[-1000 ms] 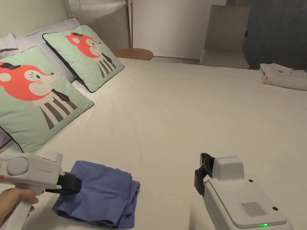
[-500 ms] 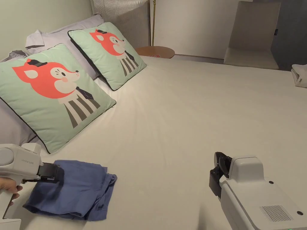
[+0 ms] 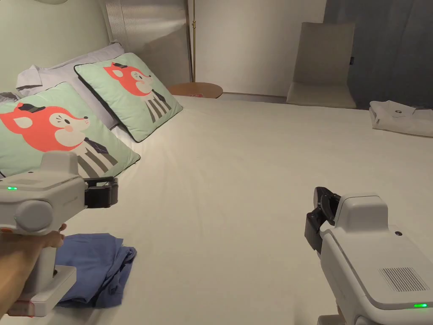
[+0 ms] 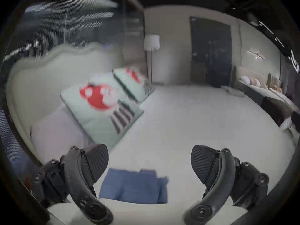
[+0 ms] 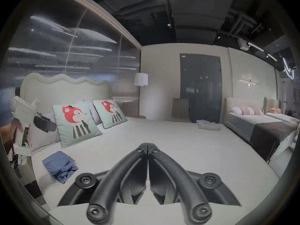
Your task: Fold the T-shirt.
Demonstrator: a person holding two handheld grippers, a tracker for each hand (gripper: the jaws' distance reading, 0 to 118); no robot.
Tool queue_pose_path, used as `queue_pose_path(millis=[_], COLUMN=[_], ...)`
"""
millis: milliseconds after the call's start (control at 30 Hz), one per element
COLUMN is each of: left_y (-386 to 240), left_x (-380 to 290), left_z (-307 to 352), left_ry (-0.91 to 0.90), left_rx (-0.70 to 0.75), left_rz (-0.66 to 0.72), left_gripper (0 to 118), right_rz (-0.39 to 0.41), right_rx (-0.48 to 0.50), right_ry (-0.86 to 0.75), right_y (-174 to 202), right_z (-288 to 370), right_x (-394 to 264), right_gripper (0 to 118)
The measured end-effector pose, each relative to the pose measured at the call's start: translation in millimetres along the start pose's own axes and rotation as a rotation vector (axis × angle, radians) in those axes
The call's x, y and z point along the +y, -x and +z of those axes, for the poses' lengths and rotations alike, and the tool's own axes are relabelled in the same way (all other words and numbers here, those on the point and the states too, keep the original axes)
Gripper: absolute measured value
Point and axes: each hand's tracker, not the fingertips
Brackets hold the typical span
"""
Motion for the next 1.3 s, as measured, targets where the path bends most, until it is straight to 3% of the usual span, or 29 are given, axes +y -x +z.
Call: queue_pose_path(millis=[167,300,367,433,467,767,1300], left_y=[-79.0,-127.0,-149.5,-168.7,-178.5,-219.0,-223.1], left_x=[2.8,-5.3,-9.8,-13.7,-16.8,-29.5,-32.7], left_z=[49.2,75.7,86.7,98.5,101.2,120.5,121.0], left_ry=[-0.236,-0.355,-0.387,-0.43,-0.439,-0.483,-0.479], left_rx=[-0.03,-0.115,-0.145,-0.189,-0.192,-0.26,-0.282], left_rz=[-0.062,-0.043,-0.011,0.015,0.011,0.045,0.087], left_gripper=[97,77,59,18,2,0,0], right_rz=[0.03,0.043,0.04,0.044,0.045,0.029,0.026], right_rx=[-0.045,-0.087,-0.107,-0.13,-0.141,-0.215,-0.26], right_ry=[-0.042,-0.068,-0.078,-0.087,-0.091,-0.098,-0.101], right_y=[-26.2,-44.1,-52.2,-59.3,-64.3,-90.3,-98.1], right_z=[29.6,54.2,65.4,74.7,77.3,98.8,108.2], right_x=[10.9,19.1,22.2,23.2,21.3,15.6,17.8], right_gripper=[1,1,1,1,1,1,1])
